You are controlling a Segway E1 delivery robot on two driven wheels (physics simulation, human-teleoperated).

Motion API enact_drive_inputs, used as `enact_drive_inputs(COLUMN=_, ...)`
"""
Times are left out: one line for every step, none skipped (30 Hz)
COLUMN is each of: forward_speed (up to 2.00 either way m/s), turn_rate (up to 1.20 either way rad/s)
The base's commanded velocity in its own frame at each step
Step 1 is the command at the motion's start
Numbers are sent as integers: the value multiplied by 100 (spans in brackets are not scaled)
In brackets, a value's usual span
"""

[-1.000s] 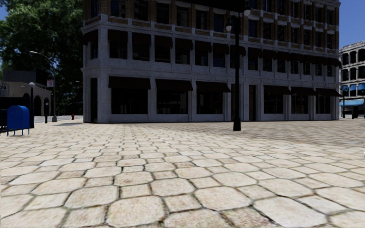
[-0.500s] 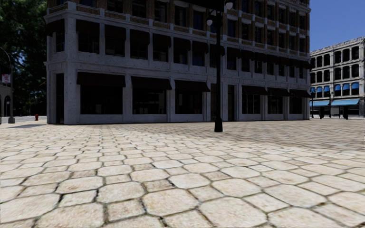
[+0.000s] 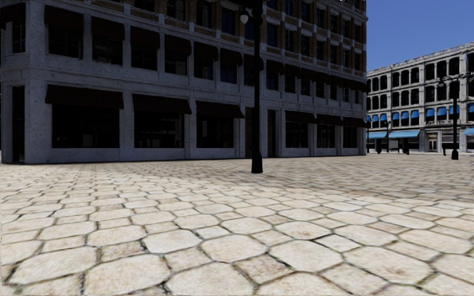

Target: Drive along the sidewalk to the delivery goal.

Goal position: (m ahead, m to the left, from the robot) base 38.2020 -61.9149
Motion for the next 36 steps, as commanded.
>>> enact_drive_inputs(forward_speed=187, turn_rate=-44)
enact_drive_inputs(forward_speed=189, turn_rate=-45)
enact_drive_inputs(forward_speed=189, turn_rate=-45)
enact_drive_inputs(forward_speed=189, turn_rate=-45)
enact_drive_inputs(forward_speed=189, turn_rate=-45)
enact_drive_inputs(forward_speed=189, turn_rate=-45)
enact_drive_inputs(forward_speed=189, turn_rate=-45)
enact_drive_inputs(forward_speed=189, turn_rate=-45)
enact_drive_inputs(forward_speed=189, turn_rate=-45)
enact_drive_inputs(forward_speed=189, turn_rate=-45)
enact_drive_inputs(forward_speed=189, turn_rate=-45)
enact_drive_inputs(forward_speed=189, turn_rate=-45)
enact_drive_inputs(forward_speed=189, turn_rate=-45)
enact_drive_inputs(forward_speed=189, turn_rate=-45)
enact_drive_inputs(forward_speed=189, turn_rate=-45)
enact_drive_inputs(forward_speed=189, turn_rate=-45)
enact_drive_inputs(forward_speed=189, turn_rate=-45)
enact_drive_inputs(forward_speed=189, turn_rate=-45)
enact_drive_inputs(forward_speed=189, turn_rate=-45)
enact_drive_inputs(forward_speed=189, turn_rate=-45)
enact_drive_inputs(forward_speed=189, turn_rate=-45)
enact_drive_inputs(forward_speed=189, turn_rate=-45)
enact_drive_inputs(forward_speed=189, turn_rate=-45)
enact_drive_inputs(forward_speed=189, turn_rate=-45)
enact_drive_inputs(forward_speed=189, turn_rate=-45)
enact_drive_inputs(forward_speed=189, turn_rate=-45)
enact_drive_inputs(forward_speed=189, turn_rate=-45)
enact_drive_inputs(forward_speed=189, turn_rate=-45)
enact_drive_inputs(forward_speed=189, turn_rate=-45)
enact_drive_inputs(forward_speed=189, turn_rate=-45)
enact_drive_inputs(forward_speed=189, turn_rate=-45)
enact_drive_inputs(forward_speed=189, turn_rate=-45)
enact_drive_inputs(forward_speed=189, turn_rate=-45)
enact_drive_inputs(forward_speed=189, turn_rate=-45)
enact_drive_inputs(forward_speed=189, turn_rate=-45)
enact_drive_inputs(forward_speed=189, turn_rate=-45)
